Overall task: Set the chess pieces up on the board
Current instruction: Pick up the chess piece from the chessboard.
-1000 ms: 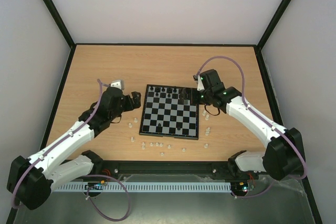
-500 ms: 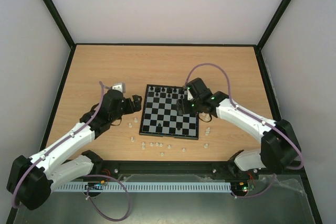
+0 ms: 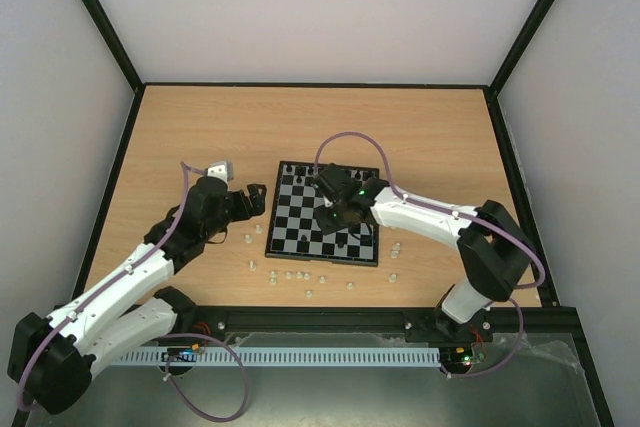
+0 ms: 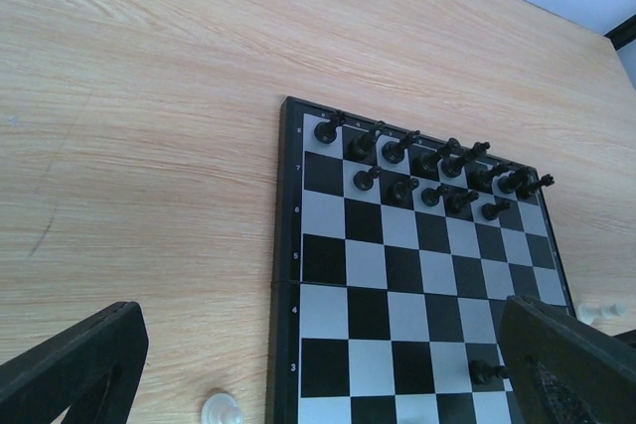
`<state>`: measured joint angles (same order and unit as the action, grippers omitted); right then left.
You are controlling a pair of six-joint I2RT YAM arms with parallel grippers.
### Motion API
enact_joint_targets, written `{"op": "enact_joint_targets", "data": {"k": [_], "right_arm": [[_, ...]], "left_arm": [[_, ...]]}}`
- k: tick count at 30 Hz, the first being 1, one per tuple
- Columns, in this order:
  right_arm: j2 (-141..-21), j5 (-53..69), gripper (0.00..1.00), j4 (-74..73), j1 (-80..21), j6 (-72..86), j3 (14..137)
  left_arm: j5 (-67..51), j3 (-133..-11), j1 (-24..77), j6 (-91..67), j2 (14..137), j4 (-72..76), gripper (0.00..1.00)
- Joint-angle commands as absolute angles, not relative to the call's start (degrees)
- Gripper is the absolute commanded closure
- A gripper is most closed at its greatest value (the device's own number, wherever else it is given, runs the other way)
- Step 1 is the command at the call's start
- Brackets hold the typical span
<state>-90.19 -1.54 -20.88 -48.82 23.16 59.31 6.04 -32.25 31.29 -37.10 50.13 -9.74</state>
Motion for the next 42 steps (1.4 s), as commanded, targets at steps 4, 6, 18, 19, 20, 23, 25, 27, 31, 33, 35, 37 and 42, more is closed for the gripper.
{"op": "enact_joint_targets", "data": {"k": [4,6,18,19,20,23,25,27,31,33,35,37,42], "right_arm": [[-95.33,-7.61,0.69,-26.94,-50.44,23.36,63.55],[-95.97,-8.43,0.69,-27.29,-50.44,23.51,63.87],[-99.32,-8.69,0.70,-26.70,-50.40,23.21,64.94],[-99.59,-8.57,0.71,-26.60,-50.44,23.16,64.93],[-99.88,-8.39,0.72,-26.41,-50.40,23.12,64.99],[-100.64,-8.28,0.75,-26.24,-50.40,23.04,65.11],[-100.91,-8.18,0.77,-26.03,-50.41,23.03,65.10],[-101.04,-8.33,0.79,-25.96,-50.44,22.94,65.20],[-101.00,-8.52,0.82,-25.83,-50.43,22.86,65.40],[-100.99,-8.68,0.82,-25.81,-50.42,22.86,65.64],[-100.79,-8.74,0.82,-25.82,-50.44,22.81,65.70],[-100.69,-8.66,0.82,-25.89,-50.38,22.69,65.86],[-101.06,-8.53,0.88,-26.22,-50.43,22.50,65.91]], "left_arm": [[6.93,-31.03,31.46,-37.40,49.42,-10.21,0.01],[7.03,-31.04,31.46,-37.23,49.60,-10.13,0.01],[7.38,-31.13,31.42,-36.74,50.27,-9.85,0.01],[7.47,-31.11,31.46,-36.72,50.23,-9.84,0.01],[7.51,-31.16,31.45,-36.68,50.32,-9.84,0.01],[7.56,-31.15,31.46,-36.68,50.66,-9.75,0.00],[7.67,-31.16,31.46,-36.67,50.82,-9.73,0.01],[7.65,-31.10,31.46,-36.66,50.92,-9.67,0.01],[7.72,-31.09,31.46,-36.78,50.98,-9.67,0.01],[7.73,-31.07,31.46,-36.78,51.00,-9.67,0.01],[7.82,-31.14,31.46,-36.66,51.07,-9.58,0.00],[7.82,-31.13,31.46,-36.68,51.35,-9.54,0.01],[7.65,-31.00,31.39,-36.66,51.68,-9.27,0.01]]}}
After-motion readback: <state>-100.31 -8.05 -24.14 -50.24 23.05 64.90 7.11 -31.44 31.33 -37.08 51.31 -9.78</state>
